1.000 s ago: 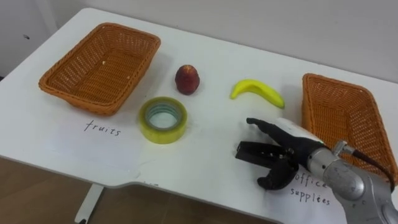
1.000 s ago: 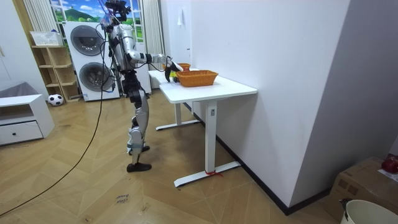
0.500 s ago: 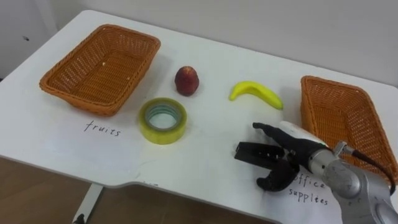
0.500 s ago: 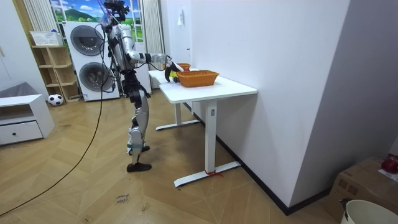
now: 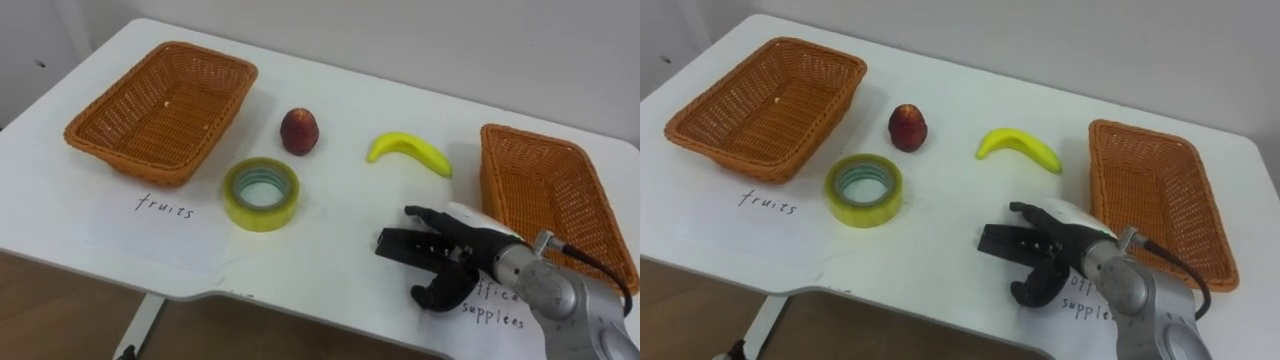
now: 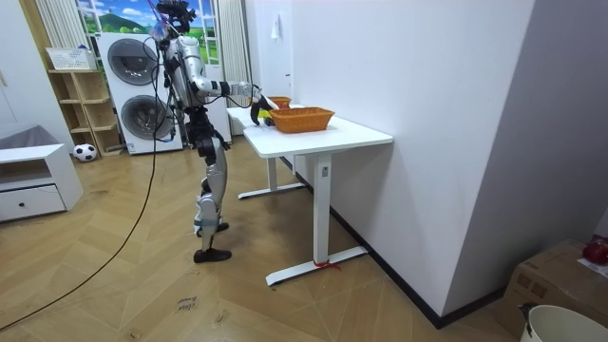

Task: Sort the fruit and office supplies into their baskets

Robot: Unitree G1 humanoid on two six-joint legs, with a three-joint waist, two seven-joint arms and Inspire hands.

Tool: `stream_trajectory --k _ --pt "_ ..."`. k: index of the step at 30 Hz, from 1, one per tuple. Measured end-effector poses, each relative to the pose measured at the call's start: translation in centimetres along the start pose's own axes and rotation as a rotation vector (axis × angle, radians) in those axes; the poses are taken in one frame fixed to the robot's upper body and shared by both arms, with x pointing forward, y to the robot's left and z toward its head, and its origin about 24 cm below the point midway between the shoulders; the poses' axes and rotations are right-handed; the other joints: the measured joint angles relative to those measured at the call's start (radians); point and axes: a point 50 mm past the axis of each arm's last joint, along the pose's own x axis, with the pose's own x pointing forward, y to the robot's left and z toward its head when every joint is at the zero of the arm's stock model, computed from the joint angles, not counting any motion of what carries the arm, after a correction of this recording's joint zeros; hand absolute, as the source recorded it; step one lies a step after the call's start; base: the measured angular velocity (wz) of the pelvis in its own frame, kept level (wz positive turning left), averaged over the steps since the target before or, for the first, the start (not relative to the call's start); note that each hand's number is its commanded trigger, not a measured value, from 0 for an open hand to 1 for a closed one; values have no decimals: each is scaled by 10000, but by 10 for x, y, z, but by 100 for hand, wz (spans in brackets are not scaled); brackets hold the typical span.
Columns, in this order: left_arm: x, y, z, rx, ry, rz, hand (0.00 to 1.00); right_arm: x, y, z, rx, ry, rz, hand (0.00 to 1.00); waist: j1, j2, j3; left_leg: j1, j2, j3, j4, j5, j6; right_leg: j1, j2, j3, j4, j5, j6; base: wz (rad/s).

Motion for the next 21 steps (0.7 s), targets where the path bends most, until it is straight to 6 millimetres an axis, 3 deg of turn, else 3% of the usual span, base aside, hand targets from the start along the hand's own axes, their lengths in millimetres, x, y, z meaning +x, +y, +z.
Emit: stream_trajectory --k 14,15,16,17,21 --pt "0 -1 0 41 51 -22 0 1 2 1 22 42 269 0 4 10 -3 5 5 3 -3 -1 -1 -40 5 -2 -1 2 -3 0" --pt "0 -1 0 63 40 -33 0 1 2 1 8 33 297 11 0 10 -3 8 6 2 -3 0 -1 -40 6 -3 -2 2 -3 0" --pt "0 -1 1 72 31 -38 0 1 2 2 4 32 306 86 2 10 -3 9 7 1 -3 0 -2 -39 7 -3 -2 2 -3 0" --pt "0 -1 1 71 23 -38 0 2 2 3 1 29 324 100 -1 10 -3 11 11 1 -3 0 -3 -38 11 -1 -2 2 -4 0" --pt "1 0 3 55 -21 -7 0 3 0 5 -301 91 134 100 3 10 -3 -4 14 -12 1 4 -8 18 17 -10 -1 5 -8 0"
